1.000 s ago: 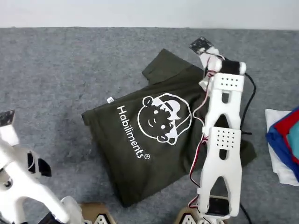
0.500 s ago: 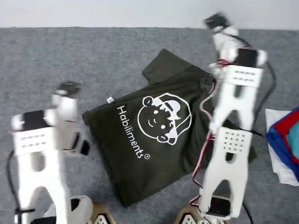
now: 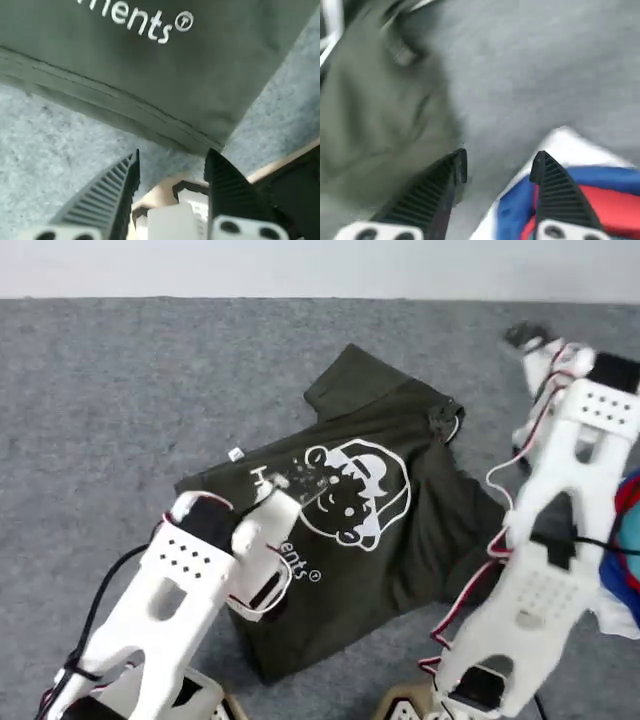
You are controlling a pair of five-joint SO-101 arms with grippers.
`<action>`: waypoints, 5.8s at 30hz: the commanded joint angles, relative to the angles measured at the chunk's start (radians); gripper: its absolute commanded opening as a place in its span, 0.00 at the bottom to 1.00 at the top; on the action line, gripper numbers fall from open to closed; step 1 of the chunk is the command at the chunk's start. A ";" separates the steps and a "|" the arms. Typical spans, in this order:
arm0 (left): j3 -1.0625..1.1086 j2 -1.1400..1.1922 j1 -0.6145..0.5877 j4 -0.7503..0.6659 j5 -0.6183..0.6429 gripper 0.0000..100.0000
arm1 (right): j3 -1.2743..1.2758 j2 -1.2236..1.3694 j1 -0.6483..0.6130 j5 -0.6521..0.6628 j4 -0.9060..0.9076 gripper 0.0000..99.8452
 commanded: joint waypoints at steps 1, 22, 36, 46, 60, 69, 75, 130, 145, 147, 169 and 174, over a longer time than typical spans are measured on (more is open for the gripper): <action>0.048 -0.012 -0.029 -0.074 0.018 0.21 | 0.361 -0.239 -0.019 0.049 0.036 0.22; -0.166 0.789 0.077 -0.031 0.015 0.20 | 0.615 -0.510 0.122 0.049 0.035 0.22; -0.254 1.048 0.166 -0.091 0.017 0.01 | 0.617 -0.510 0.125 0.051 0.036 0.22; -0.254 0.833 0.152 0.031 0.009 0.01 | 0.704 -0.544 0.125 0.126 0.041 0.22; -0.248 0.618 0.152 0.046 0.009 0.01 | 1.071 -0.665 0.219 0.222 -0.151 0.22; -0.248 0.618 0.152 0.046 0.011 0.01 | 1.076 -0.657 0.260 0.262 -0.283 0.22; -0.248 0.618 0.152 0.046 0.011 0.01 | 1.074 -0.501 0.260 0.262 -0.398 0.22; -0.329 -0.150 -0.431 0.049 -0.368 0.01 | 0.766 -0.877 0.377 0.210 -0.143 0.01; -0.243 -0.150 -0.503 0.029 -0.423 0.01 | 0.916 -0.812 -0.369 0.009 0.042 0.04; -0.228 -0.150 -0.509 0.029 -0.440 0.01 | 0.997 -0.852 -0.395 0.068 0.038 0.12; -0.173 -0.160 -0.511 0.046 -0.442 0.01 | 1.643 -0.955 -0.409 0.155 -0.395 0.34; -0.173 -0.160 -0.512 0.046 -0.442 0.01 | 1.643 -0.832 -0.407 0.104 -0.575 0.29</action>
